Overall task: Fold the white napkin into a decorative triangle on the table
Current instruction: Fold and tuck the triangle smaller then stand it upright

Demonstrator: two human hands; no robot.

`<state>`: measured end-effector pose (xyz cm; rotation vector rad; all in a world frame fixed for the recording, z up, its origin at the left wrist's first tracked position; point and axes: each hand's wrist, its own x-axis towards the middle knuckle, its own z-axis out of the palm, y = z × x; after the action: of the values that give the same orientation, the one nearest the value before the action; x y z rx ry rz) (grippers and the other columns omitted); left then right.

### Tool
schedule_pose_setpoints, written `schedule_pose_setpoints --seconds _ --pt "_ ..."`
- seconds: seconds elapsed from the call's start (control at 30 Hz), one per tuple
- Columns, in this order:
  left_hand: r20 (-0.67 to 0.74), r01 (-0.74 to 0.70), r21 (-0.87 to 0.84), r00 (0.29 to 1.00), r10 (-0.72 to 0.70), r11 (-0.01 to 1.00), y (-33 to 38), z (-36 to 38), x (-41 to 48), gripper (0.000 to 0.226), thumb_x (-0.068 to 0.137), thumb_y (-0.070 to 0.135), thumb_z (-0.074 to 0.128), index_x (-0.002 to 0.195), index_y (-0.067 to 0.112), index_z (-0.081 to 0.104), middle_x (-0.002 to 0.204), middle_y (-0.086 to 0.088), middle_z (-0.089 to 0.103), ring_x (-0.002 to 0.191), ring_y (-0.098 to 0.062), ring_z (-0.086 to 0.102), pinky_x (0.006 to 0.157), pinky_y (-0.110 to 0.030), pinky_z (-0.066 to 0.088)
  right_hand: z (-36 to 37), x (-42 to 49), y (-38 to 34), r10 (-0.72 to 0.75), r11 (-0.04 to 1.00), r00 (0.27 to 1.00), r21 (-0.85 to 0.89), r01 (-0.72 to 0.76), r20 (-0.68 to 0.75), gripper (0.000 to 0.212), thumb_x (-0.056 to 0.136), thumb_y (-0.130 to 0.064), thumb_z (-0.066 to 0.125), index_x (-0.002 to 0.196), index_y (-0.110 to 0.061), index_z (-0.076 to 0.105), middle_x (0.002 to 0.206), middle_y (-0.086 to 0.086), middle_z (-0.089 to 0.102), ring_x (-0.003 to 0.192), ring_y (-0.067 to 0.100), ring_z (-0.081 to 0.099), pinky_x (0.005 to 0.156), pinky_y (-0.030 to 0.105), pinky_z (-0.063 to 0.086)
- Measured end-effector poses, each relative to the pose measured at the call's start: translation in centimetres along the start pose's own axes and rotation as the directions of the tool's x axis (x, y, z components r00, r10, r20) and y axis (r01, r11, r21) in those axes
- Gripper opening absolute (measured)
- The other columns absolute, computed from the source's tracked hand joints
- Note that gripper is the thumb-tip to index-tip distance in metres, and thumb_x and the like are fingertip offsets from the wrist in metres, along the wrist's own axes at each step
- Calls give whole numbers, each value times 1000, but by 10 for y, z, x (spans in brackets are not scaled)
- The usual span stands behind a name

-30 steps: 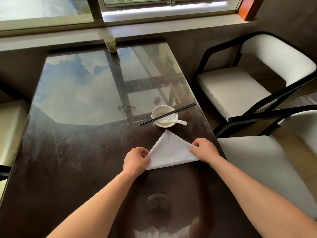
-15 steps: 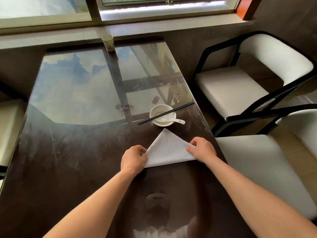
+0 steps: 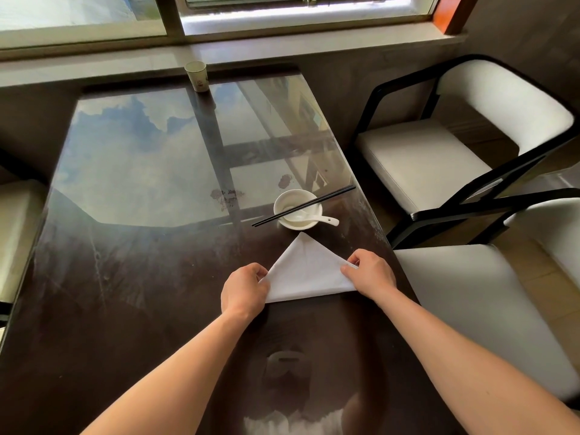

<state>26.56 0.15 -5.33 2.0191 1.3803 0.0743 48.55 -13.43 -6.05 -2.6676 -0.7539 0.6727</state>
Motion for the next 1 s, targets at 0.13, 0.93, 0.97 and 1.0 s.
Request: schedule_pose_setpoints --seconds 0.13,0.93,0.97,1.0 --pt "3 -3 -4 1000 3 1000 1 -1 0 17 87 20 62 98 28 71 90 5 68 82 -19 61 64 -29 40 3 2 1 0 1000 1000 11 0 -26 15 91 -39 64 85 -26 60 82 -7 59 80 17 58 64 30 45" --pt "79 -687 456 664 743 565 -32 1 -39 18 78 0 64 90 7 74 96 -6 71 95 -29 66 83 -38 55 -8 -2 24 -20 999 994 -32 16 -109 22 89 -36 67 108 -24 66 112 4 62 108 26 54 89 41 51" --pt "86 -688 466 661 746 556 -35 2 -41 24 79 1 60 97 5 75 100 -8 72 99 -30 67 89 -39 55 -8 -2 27 -17 1000 993 -21 15 -113 23 89 -35 67 110 -24 66 113 4 62 109 26 53 89 41 51" --pt "96 -683 476 667 739 555 -37 2 -42 30 77 1 61 104 2 75 107 -10 73 104 -31 68 94 -40 55 -8 -2 29 -11 1000 993 -13 10 -116 24 89 -34 68 111 -24 66 113 4 62 110 27 53 89 41 51"
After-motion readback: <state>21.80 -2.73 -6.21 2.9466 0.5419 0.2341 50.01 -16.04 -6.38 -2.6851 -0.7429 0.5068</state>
